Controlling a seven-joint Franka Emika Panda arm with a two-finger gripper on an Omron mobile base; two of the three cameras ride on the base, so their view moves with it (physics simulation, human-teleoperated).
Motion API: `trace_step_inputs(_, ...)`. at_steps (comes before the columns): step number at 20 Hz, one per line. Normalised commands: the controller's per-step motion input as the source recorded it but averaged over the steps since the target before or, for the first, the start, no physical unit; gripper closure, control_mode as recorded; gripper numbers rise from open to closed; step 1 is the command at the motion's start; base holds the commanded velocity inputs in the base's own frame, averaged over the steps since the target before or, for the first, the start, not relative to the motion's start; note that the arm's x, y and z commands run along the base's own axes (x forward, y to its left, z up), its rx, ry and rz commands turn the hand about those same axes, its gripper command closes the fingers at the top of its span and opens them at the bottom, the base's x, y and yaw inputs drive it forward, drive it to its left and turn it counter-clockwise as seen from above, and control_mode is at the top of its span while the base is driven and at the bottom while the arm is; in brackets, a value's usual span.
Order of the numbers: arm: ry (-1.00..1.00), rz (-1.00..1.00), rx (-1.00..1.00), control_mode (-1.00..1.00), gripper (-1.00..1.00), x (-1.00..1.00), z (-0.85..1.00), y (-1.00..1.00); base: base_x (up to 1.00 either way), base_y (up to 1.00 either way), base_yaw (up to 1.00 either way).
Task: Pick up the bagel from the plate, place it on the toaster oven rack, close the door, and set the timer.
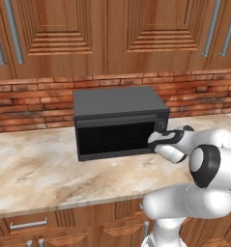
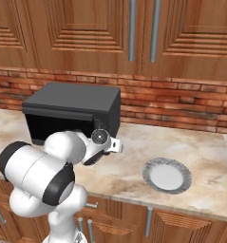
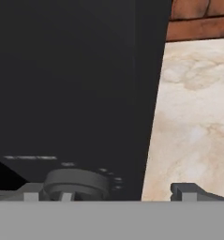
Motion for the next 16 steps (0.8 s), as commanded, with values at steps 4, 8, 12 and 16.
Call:
trace_step_inputs(4, 0.0, -0.09, 0.07, -1.0, -1.0, 0.0, 0.14, -0.65, 0.0, 0.0, 0.0)
trace_step_inputs(8, 0.0, -0.08, 0.05, -1.0, -1.0, 0.0, 0.15, -0.61, 0.0, 0.0, 0.0)
trace_step_inputs(12, 0.0, -0.04, 0.01, -1.0, -1.0, 0.01, 0.03, -0.48, 0.0, 0.0, 0.0)
trace_step_inputs(16, -0.01, -0.01, 0.01, -1.0, 1.0, 0.0, 0.0, -0.46, 0.0, 0.0, 0.0)
